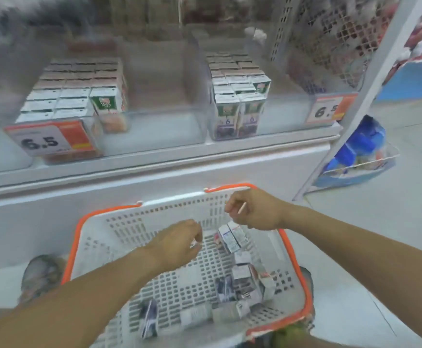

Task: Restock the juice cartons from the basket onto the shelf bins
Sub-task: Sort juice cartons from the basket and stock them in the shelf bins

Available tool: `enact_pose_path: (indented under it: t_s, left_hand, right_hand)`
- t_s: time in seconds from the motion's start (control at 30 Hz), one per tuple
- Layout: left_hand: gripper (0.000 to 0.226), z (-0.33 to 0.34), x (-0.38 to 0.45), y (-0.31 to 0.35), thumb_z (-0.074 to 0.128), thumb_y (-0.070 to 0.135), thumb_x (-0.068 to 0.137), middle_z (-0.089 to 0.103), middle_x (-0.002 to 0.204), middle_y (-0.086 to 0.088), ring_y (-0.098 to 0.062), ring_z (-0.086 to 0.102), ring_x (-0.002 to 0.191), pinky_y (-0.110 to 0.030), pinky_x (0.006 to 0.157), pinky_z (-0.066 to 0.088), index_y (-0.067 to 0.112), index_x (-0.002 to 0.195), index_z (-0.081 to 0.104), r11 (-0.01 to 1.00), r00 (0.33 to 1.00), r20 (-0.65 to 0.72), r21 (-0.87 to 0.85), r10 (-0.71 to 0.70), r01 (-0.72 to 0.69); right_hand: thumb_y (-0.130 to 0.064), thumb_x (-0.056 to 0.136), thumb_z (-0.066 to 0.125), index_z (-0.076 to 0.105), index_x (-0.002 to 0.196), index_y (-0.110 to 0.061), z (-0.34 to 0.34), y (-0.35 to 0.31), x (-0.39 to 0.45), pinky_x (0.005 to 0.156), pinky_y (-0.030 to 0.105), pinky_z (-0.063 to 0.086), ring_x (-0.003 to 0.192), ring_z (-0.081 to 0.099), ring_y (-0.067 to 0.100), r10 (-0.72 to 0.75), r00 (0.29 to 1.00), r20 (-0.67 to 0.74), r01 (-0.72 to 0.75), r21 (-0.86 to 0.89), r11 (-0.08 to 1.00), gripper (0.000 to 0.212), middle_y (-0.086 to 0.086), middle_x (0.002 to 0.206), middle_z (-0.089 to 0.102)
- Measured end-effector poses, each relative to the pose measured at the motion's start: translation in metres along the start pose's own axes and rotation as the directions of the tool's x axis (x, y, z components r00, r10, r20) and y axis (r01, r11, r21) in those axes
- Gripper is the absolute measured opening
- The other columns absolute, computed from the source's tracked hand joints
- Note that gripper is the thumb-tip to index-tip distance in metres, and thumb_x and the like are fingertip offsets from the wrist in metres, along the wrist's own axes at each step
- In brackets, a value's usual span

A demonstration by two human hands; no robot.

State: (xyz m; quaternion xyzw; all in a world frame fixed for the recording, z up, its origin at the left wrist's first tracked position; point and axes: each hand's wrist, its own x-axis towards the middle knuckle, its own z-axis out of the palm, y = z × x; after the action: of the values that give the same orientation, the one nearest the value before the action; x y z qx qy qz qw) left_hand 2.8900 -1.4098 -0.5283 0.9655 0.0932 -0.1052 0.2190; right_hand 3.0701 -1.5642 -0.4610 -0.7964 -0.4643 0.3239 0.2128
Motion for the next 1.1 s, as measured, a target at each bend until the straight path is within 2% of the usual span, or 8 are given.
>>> enact_pose_path:
  t_s: [0.17, 0.37, 0.53, 0.67, 0.8, 0.93, 1.0, 1.1]
  left_hand:
    - [0.031, 0.1, -0.038, -0.027, 0.06, 0.037, 0.095, 0.057, 0.126, 0.0, -0.015, 0.056, 0.11, -0.032, 0.097, 0.047, 0.018, 0.12, 0.057, 0.939, 0.939, 0.268, -0.208, -0.214, 0.273]
    - [0.061, 0.168, -0.063, -0.034, 0.068, 0.038, 0.091, 0.043, 0.147, -0.002, -0.022, 0.045, 0.132, -0.031, 0.109, 0.037, 0.018, 0.143, 0.042, 0.923, 0.872, 0.45, -0.22, -0.191, 0.316]
    - [0.063, 0.184, -0.052, -0.039, 0.074, 0.027, 0.086, 0.049, 0.134, -0.006, -0.023, 0.052, 0.118, -0.036, 0.1, 0.044, 0.016, 0.14, 0.044, 0.908, 0.865, 0.435, -0.204, -0.251, 0.366]
    - [0.056, 0.192, -0.046, -0.051, 0.076, 0.024, 0.085, 0.053, 0.134, -0.004, -0.022, 0.054, 0.12, -0.035, 0.102, 0.046, 0.015, 0.134, 0.051, 0.891, 0.856, 0.467, -0.26, -0.223, 0.373]
    - [0.041, 0.187, -0.041, -0.063, 0.073, 0.021, 0.086, 0.063, 0.122, 0.0, -0.014, 0.057, 0.094, -0.028, 0.085, 0.049, 0.013, 0.125, 0.061, 0.861, 0.88, 0.42, -0.339, -0.221, 0.378]
    - [0.035, 0.181, -0.035, -0.069, 0.069, 0.021, 0.09, 0.063, 0.118, 0.0, -0.02, 0.061, 0.101, -0.034, 0.088, 0.052, 0.012, 0.123, 0.063, 0.774, 0.862, 0.385, -0.413, -0.33, 0.481]
    - [0.035, 0.18, -0.035, -0.069, 0.067, 0.027, 0.091, 0.065, 0.118, -0.002, -0.024, 0.064, 0.102, -0.039, 0.09, 0.054, 0.011, 0.122, 0.063, 0.743, 0.845, 0.407, -0.43, -0.348, 0.513]
    - [0.033, 0.175, -0.038, -0.067, 0.062, 0.037, 0.094, 0.067, 0.09, 0.001, -0.02, 0.064, 0.082, -0.037, 0.078, 0.056, 0.012, 0.115, 0.064, 0.703, 0.83, 0.416, -0.459, -0.37, 0.544]
  right_hand:
    - [-0.002, 0.089, 0.061, 0.065, 0.115, -0.007, 0.086, 0.047, -0.007, 0.062, -0.001, 0.036, 0.074, 0.053, 0.001, 0.127, 0.926, 0.355, -0.084, -0.133, 0.988, 0.027, -0.003, 0.102, 0.058]
    - [-0.024, 0.08, 0.08, 0.059, 0.125, -0.014, 0.136, 0.075, -0.009, 0.089, 0.029, 0.047, 0.098, 0.055, 0.017, 0.17, 0.84, 0.516, -0.074, -0.202, 0.977, 0.05, -0.003, 0.112, 0.053]
    - [-0.049, 0.075, 0.079, 0.057, 0.115, -0.023, 0.168, 0.092, -0.011, 0.087, 0.032, 0.048, 0.098, 0.056, 0.017, 0.225, 0.807, 0.547, -0.026, -0.347, 0.938, 0.053, -0.002, 0.114, 0.059]
    - [-0.047, 0.08, 0.075, 0.058, 0.111, -0.021, 0.176, 0.097, -0.009, 0.088, 0.038, 0.051, 0.099, 0.059, 0.022, 0.232, 0.805, 0.547, -0.017, -0.369, 0.929, 0.044, 0.0, 0.11, 0.062]
    - [-0.047, 0.087, 0.067, 0.052, 0.126, -0.024, 0.17, 0.098, -0.004, 0.084, 0.03, 0.043, 0.105, 0.056, 0.02, 0.213, 0.817, 0.536, -0.034, -0.324, 0.945, 0.048, -0.001, 0.116, 0.057]
    - [-0.046, 0.093, 0.058, 0.051, 0.13, -0.02, 0.17, 0.095, -0.007, 0.067, 0.028, 0.036, 0.084, 0.048, 0.016, 0.148, 0.853, 0.5, 0.05, -0.361, 0.931, 0.046, -0.013, 0.083, 0.044]
    - [-0.043, 0.096, 0.051, 0.048, 0.133, -0.016, 0.173, 0.091, -0.012, 0.069, 0.031, 0.04, 0.081, 0.048, 0.018, 0.113, 0.86, 0.498, 0.129, -0.425, 0.896, 0.046, -0.01, 0.077, 0.042]
    - [-0.035, 0.102, 0.04, 0.034, 0.146, -0.012, 0.177, 0.082, -0.019, 0.078, 0.038, 0.051, 0.093, 0.056, 0.025, 0.059, 0.86, 0.506, 0.234, -0.495, 0.837, 0.05, 0.007, 0.102, 0.058]
